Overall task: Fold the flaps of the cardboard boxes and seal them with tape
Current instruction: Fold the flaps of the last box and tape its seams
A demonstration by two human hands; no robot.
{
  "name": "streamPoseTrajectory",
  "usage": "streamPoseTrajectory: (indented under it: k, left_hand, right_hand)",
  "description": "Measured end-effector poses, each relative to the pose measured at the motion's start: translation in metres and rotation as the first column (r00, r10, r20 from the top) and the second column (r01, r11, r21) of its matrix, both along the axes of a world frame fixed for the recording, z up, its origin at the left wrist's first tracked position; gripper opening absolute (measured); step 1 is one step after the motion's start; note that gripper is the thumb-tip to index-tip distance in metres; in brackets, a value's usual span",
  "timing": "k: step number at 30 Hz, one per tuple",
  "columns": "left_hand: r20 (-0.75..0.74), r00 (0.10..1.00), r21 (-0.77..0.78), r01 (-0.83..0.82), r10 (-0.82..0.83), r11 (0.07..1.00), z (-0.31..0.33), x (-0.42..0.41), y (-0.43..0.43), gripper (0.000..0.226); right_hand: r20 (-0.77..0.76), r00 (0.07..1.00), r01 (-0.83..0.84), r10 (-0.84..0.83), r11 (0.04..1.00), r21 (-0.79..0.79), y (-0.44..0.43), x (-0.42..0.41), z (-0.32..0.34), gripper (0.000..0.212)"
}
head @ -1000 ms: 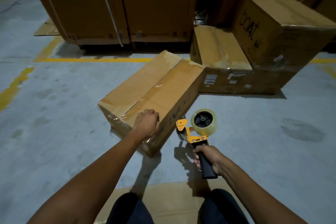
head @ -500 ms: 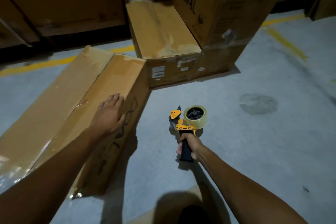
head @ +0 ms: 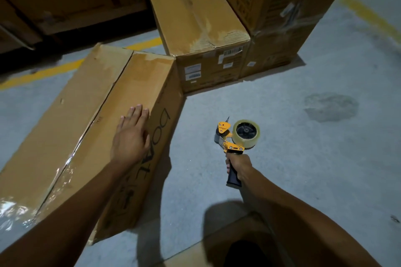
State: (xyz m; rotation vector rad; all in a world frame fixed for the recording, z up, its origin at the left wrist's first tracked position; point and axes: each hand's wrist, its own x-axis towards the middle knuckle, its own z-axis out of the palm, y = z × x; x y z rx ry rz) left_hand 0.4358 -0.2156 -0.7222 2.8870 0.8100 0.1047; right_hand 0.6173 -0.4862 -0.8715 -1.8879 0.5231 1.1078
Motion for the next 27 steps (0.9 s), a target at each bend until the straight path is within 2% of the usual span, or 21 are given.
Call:
streamPoseTrajectory:
  k: [3,4,6,7,10,15,17,20,22,25,27]
  left_hand:
    - [0.003,1.000,-0.014,-0.012,0.012,1.000,0.003,-0.002,-0.004,0.075]
    - [0.005,1.000,-0.038,-0.011,0.011,0.999,0.004,-0.004,-0.005,0.073]
    - [0.011,1.000,-0.107,0.007,-0.006,0.994,0.008,-0.012,-0.008,0.067]
    - [0.012,1.000,-0.139,0.019,-0.017,0.990,0.010,-0.019,-0.009,0.063]
    - [-0.009,0.999,-0.178,0.043,-0.046,0.983,0.016,-0.056,-0.007,0.059]
    - [0.034,0.997,-0.198,-0.064,0.072,0.978,0.019,-0.140,0.008,0.060]
    - [0.082,0.985,-0.211,-0.129,0.150,0.969,0.017,-0.171,0.014,0.056]
    - [0.188,0.954,-0.247,-0.186,0.235,0.951,0.007,-0.204,0.009,0.057]
    - [0.314,0.896,-0.275,-0.231,0.315,0.933,-0.002,-0.213,-0.003,0.056]
    - [0.527,0.703,-0.322,-0.355,0.478,0.878,-0.010,-0.213,-0.014,0.045]
    - [0.589,0.585,-0.343,-0.442,0.557,0.828,-0.020,-0.214,-0.018,0.044]
  right_hand:
    - [0.077,0.996,-0.038,0.042,0.998,-0.052,0.000,0.005,-0.010,0.021]
    - [0.117,0.991,-0.051,0.060,0.996,-0.076,0.000,0.006,-0.007,0.026]
    - [0.260,0.954,-0.107,0.147,0.981,-0.164,0.006,-0.003,0.034,0.038]
    - [0.345,0.915,-0.146,0.210,0.968,-0.203,0.014,-0.011,0.059,0.037]
    - [0.524,0.740,-0.377,0.421,0.905,-0.195,0.053,-0.051,0.122,0.026]
    - [0.772,0.372,-0.695,0.516,0.705,-0.137,0.139,-0.169,0.176,0.018]
    - [0.830,0.242,-0.741,0.503,0.648,-0.177,0.159,-0.217,0.183,0.015]
    - [0.869,0.075,-0.721,0.489,0.628,-0.291,0.160,-0.260,0.161,0.020]
    - [0.897,-0.069,-0.759,0.436,0.561,-0.331,0.152,-0.275,0.141,0.033]
    - [0.877,-0.281,-0.822,0.390,0.374,-0.429,0.150,-0.289,0.125,0.050]
    - [0.838,-0.409,-0.795,0.360,0.309,-0.521,0.151,-0.289,0.118,0.056]
